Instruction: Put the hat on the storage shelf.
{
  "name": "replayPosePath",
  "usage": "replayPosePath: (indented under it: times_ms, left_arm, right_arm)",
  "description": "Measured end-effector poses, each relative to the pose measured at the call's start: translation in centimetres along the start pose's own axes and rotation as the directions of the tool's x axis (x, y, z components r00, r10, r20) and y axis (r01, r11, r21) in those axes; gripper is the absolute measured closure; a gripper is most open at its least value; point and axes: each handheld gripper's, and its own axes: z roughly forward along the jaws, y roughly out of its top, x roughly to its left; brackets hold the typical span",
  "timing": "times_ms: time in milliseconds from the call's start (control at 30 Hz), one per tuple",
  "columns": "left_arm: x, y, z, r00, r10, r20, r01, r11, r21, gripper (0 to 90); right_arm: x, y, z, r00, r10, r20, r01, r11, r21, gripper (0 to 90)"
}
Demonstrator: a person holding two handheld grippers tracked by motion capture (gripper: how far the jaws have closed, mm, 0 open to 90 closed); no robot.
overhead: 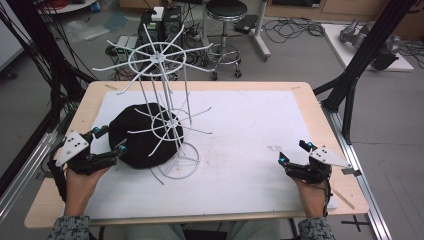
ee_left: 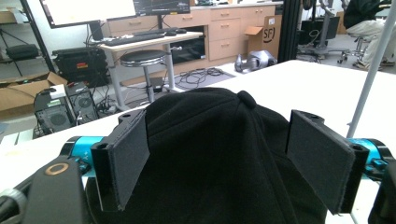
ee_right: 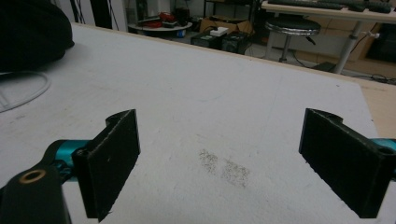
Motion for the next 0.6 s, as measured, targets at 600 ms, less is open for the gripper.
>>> replayPosePath:
  times_ms: [600]
  left_arm:
    - [-0.6, 0.0, 2.6, 0.9990, 0.045, 0.000, -0.045, 0.9989, 0.013, 20.1]
  right_arm:
    - [-0.2, 0.0, 0.1, 0.9998, 0.013, -0.015, -0.013, 1.000, 0.006, 11.6]
